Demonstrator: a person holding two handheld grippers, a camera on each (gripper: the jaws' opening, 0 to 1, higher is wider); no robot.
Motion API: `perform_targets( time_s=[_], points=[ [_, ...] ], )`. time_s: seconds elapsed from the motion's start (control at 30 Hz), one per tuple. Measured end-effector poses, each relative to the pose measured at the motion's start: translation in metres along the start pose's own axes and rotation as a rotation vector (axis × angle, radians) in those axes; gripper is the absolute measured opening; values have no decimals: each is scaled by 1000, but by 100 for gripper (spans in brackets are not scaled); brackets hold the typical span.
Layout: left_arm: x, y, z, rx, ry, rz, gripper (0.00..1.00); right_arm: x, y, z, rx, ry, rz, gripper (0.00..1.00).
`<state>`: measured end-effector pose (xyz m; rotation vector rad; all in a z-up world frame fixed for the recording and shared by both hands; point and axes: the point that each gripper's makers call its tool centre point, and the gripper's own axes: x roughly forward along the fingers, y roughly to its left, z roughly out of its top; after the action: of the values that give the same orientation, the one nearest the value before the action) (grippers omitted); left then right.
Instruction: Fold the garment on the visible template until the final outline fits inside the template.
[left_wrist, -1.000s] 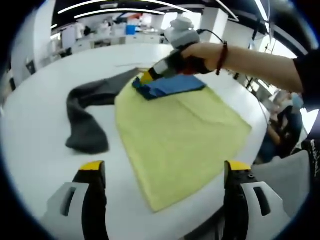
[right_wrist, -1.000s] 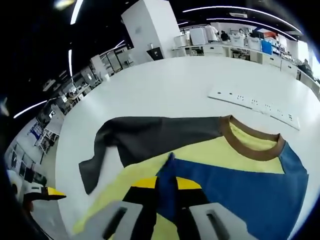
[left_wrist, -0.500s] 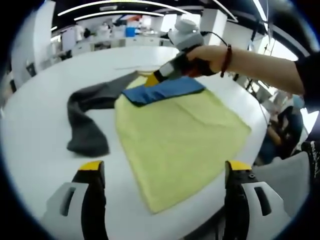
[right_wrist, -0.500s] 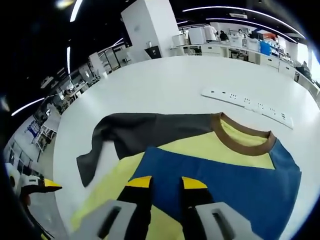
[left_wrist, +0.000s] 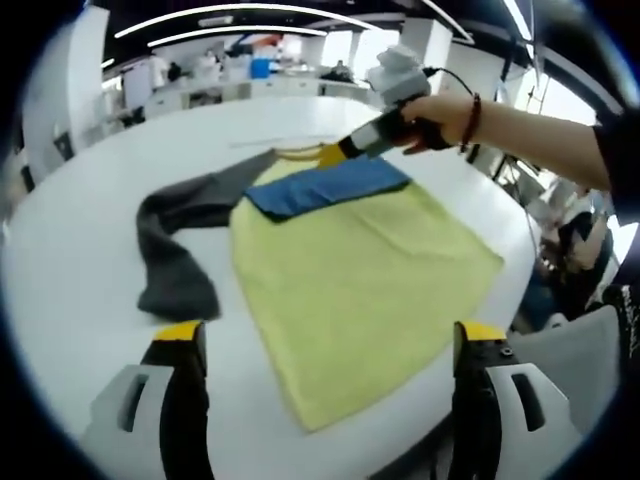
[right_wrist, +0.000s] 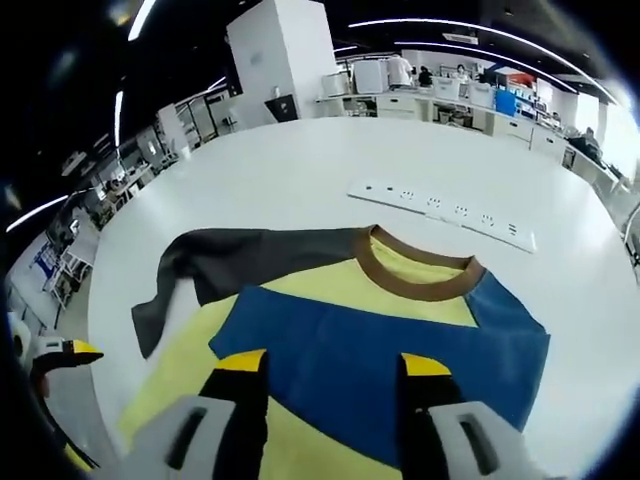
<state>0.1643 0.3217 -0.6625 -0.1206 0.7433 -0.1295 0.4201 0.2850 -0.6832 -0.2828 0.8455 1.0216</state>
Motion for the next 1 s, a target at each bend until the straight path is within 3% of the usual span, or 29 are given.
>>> perform_targets(
  time_s=[0.27,1.0],
  points=[
    [2,-5,4,10,-8,-4,99,-18,-26,-7,42,-5,-48,51],
    [6,-17,6,31,7,-23,99,-52,-99,-49,138,46,-170,50]
  ],
)
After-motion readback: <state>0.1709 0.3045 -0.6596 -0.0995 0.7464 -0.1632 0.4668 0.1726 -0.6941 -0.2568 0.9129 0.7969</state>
